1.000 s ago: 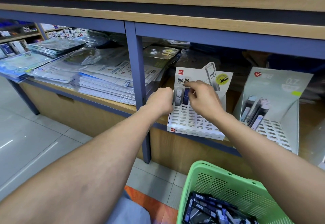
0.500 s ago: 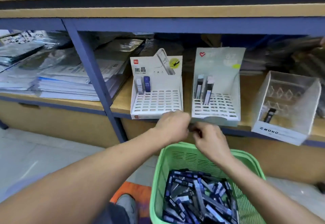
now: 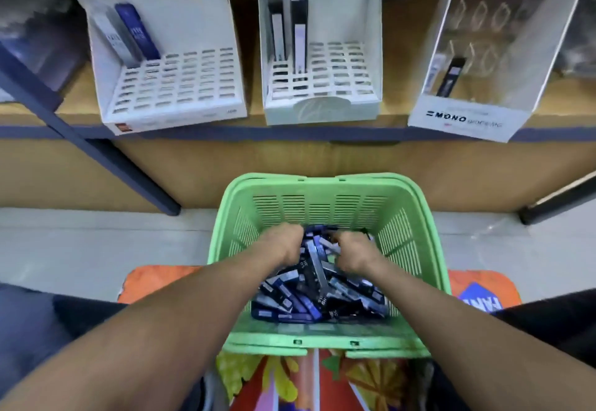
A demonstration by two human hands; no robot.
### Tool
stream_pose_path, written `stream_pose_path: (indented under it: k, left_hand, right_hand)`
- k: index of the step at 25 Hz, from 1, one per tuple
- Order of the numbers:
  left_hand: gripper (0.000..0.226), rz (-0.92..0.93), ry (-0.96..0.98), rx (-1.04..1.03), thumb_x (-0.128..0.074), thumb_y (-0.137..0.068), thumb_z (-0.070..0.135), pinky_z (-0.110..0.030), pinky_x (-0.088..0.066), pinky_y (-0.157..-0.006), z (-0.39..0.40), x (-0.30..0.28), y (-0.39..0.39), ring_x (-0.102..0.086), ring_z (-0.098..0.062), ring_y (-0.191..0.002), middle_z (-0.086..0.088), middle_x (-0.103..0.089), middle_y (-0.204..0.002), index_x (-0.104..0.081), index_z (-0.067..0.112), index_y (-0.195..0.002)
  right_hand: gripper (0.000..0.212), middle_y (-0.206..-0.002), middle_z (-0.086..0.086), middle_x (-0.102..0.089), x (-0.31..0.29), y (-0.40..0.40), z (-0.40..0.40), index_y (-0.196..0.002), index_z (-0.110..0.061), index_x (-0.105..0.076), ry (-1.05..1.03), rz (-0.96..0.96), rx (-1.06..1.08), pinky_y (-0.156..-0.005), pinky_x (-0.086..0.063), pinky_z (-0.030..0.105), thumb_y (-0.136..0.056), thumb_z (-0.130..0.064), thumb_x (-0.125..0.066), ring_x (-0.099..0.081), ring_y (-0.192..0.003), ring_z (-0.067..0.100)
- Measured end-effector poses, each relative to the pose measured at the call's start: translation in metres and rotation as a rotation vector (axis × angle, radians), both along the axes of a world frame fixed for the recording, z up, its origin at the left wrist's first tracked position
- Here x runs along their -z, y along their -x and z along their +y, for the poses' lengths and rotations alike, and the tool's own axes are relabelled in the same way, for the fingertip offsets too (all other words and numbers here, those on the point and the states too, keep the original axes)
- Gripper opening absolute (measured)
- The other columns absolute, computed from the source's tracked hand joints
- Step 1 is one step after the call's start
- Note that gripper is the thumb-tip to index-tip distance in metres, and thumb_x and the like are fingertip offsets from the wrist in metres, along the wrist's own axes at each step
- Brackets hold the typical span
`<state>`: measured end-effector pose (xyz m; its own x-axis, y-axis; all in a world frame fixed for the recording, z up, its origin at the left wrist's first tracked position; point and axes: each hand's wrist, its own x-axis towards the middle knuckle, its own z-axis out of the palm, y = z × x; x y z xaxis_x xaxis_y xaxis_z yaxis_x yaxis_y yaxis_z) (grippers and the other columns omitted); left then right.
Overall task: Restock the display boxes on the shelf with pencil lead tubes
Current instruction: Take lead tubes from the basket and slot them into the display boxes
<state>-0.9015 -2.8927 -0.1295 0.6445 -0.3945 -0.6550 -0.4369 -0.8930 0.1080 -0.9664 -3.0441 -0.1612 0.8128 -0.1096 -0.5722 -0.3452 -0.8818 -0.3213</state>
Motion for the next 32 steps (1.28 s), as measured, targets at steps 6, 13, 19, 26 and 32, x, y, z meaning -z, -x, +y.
stream_pose_path:
  k: [6,13,19,26,32]
  left_hand:
    - [0.094,0.002,-0.071,-0.183,-0.077,-0.085,0.033,-0.045,-0.022,-0.123,0.012,0.068,-0.016,-0.026,-0.036,-0.147,-0.019,-0.029,-0.157,-0.021,0.005,-0.155]
    - [0.099,-0.032,-0.092,-0.129,-0.073,-0.081,0.056,-0.046,-0.028,-0.119,0.021,0.095,0.001,-0.032,-0.035,-0.141,-0.020,-0.034,-0.150,-0.024,0.005,-0.151]
    - [0.127,0.175,-0.182,-0.156,-0.075,-0.073,0.066,-0.048,-0.027,-0.120,0.017,0.095,0.009,-0.021,-0.042,-0.149,-0.026,-0.014,-0.163,-0.004,0.002,-0.157]
    - [0.112,0.168,-0.131,-0.326,-0.079,-0.069,0.065,-0.047,-0.033,-0.114,0.018,0.107,0.026,-0.027,-0.040,-0.146,-0.022,-0.024,-0.160,-0.030,0.005,-0.150]
    - [0.081,0.229,0.036,-0.466,-0.088,-0.067,0.052,-0.038,-0.054,-0.095,0.005,0.113,0.028,-0.056,-0.030,-0.119,-0.016,-0.041,-0.143,-0.053,0.006,-0.123]
  right_hand:
    - [0.070,-0.147,0.014,-0.039,0.054,0.000,-0.015,-0.146,-0.009,-0.037,0.117,0.050,-0.020,-0.113,-0.040,0.049,-0.089,-0.028,-0.073,-0.041,-0.137,0.034]
    - [0.054,-0.142,0.019,-0.040,0.068,0.002,-0.012,-0.139,-0.009,-0.039,0.244,0.027,-0.009,-0.102,-0.044,0.045,-0.097,-0.037,-0.058,-0.041,-0.132,0.035]
    - [0.094,-0.153,0.024,-0.034,0.075,0.010,-0.002,-0.154,-0.010,-0.017,0.110,0.335,0.023,-0.107,-0.046,0.048,-0.090,-0.064,-0.060,-0.044,-0.136,0.040]
    - [0.105,-0.148,0.019,-0.042,0.076,0.009,0.004,-0.155,-0.013,-0.015,-0.037,0.318,0.183,-0.101,-0.048,0.042,-0.081,-0.045,-0.082,-0.050,-0.131,0.037]
    - [0.083,-0.128,0.012,-0.059,0.080,0.010,0.007,-0.146,-0.013,-0.032,-0.170,0.252,0.377,-0.091,-0.052,0.037,-0.081,-0.025,-0.082,-0.059,-0.117,0.033]
